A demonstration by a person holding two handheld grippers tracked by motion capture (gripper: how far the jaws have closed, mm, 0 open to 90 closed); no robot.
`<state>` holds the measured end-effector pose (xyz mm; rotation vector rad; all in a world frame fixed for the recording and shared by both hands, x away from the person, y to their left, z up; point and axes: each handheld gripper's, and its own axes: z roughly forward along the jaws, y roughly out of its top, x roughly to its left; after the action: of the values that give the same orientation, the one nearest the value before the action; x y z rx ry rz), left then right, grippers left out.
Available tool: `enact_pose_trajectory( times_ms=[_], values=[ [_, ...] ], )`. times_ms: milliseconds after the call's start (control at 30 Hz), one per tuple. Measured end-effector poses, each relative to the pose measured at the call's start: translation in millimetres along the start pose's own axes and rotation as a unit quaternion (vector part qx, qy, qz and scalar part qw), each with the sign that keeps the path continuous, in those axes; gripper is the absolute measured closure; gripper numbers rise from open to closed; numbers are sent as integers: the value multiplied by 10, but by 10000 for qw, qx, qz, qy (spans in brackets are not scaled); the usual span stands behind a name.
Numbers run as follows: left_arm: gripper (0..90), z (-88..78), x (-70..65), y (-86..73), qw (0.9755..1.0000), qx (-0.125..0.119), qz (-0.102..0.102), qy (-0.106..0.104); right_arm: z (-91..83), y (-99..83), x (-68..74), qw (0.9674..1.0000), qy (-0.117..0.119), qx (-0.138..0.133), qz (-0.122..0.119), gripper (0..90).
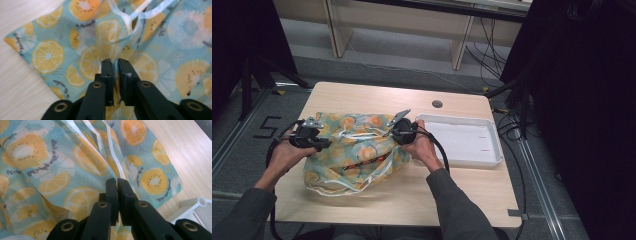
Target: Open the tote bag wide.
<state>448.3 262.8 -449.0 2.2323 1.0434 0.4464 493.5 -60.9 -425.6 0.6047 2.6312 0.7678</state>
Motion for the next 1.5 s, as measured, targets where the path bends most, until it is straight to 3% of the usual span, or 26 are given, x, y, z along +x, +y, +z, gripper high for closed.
enact_pose_trajectory(
  times_ms=[67, 167, 233, 300, 400, 467, 500, 533, 633, 700, 733, 833, 900, 933, 1000, 1033, 1100, 1133, 1167, 1233, 1267, 1300, 1367, 1400, 1433, 1500],
  values=[
    [740, -14, 1, -9, 9998, 17, -30, -172, 13, -1, 18, 10000, -33, 60, 5, 880],
    [572, -116, -31, 4, 9997, -91, -215, -54, 40, -3, 31, 9999, -18, 161, -35, 875],
    [474, -180, -36, 14, 9997, -96, -215, -103, 45, -5, 23, 9998, -42, 166, -65, 875],
    [390, -452, -99, 59, 9998, -192, -20, -12, 43, -8, 9, 9999, -55, 134, -39, 875],
    [367, -681, -201, 107, 9989, -418, 198, -13, 29, -7, 5, 9999, -17, 147, 26, 875],
    [375, -757, -304, 128, 9974, -541, 418, -241, 22, -4, 4, 9999, -14, 131, 17, 875],
    [378, -749, -393, 115, 9966, -546, 352, -500, 21, -4, 3, 9999, 12, 131, 45, 875],
    [390, -718, -434, 105, 9957, -462, 587, -542, 17, -6, 10, 9999, -30, 130, 89, 875],
    [386, -528, -574, 8, 9961, -84, 732, -484, 7, -7, 0, 9999, -24, 108, 58, 873],
    [378, -383, -602, -62, 9955, 41, 835, -453, 4, -8, 1, 9999, -12, 109, 75, 872],
    [358, -326, -593, -86, 9938, 163, 986, -483, 1, -9, 6, 9999, 12, 125, 111, 871],
    [339, -162, -602, -165, 9932, 426, 1026, -361, 6, -12, 3, 9998, 57, 138, 112, 867],
    [345, -131, -596, -178, 9924, 501, 1058, -370, 9, -13, 2, 9998, 60, 144, 112, 865],
    [349, -43, -589, -204, 9912, 590, 1177, -130, 13, -12, 6, 9998, 59, 165, 107, 861],
    [358, 5, -590, -210, 9904, 617, 1238, -21, 12, -11, 9, 9998, 64, 171, 120, 860],
    [371, 30, -586, -205, 9881, 696, 1372, 36, 11, -9, 13, 9998, 84, 171, 110, 859],
    [393, 115, -605, -212, 9883, 627, 1385, 146, 11, -8, 15, 9998, 83, 158, 79, 857],
    [404, 138, -626, -227, 9900, 711, 1219, 77, 11, -9, 15, 9998, 82, 157, 78, 856],
    [409, 172, -630, -231, 9896, 741, 1229, 110, 11, -9, 15, 9998, 87, 158, 79, 856],
    [521, 194, -629, -234, 9890, 748, 1269, 138, 9, -8, 13, 9998, 85, 164, 115, 855],
    [521, 207, -622, -228, 9886, 764, 1284, 159, 9, -9, 11, 9998, 77, 157, 132, 853],
    [733, 179, -602, -213, 9883, 737, 1335, 67, 7, -12, 8, 9997, 73, 145, 157, 843],
    [849, 118, -599, -194, 9899, 627, 1268, 29, 16, -17, 11, 9998, 57, 150, 139, 825],
    [887, 77, -593, -179, 9905, 576, 1248, 30, 17, -19, 11, 9998, 52, 171, 129, 805],
    [895, 18, -572, -156, 9892, 600, 1334, -21, 20, -21, 17, 9996, 72, 223, 172, 775],
    [897, -76, -541, -124, 9906, 454, 1287, -93, 6, -30, 27, 9995, 55, 208, 218, 728]
  ],
)
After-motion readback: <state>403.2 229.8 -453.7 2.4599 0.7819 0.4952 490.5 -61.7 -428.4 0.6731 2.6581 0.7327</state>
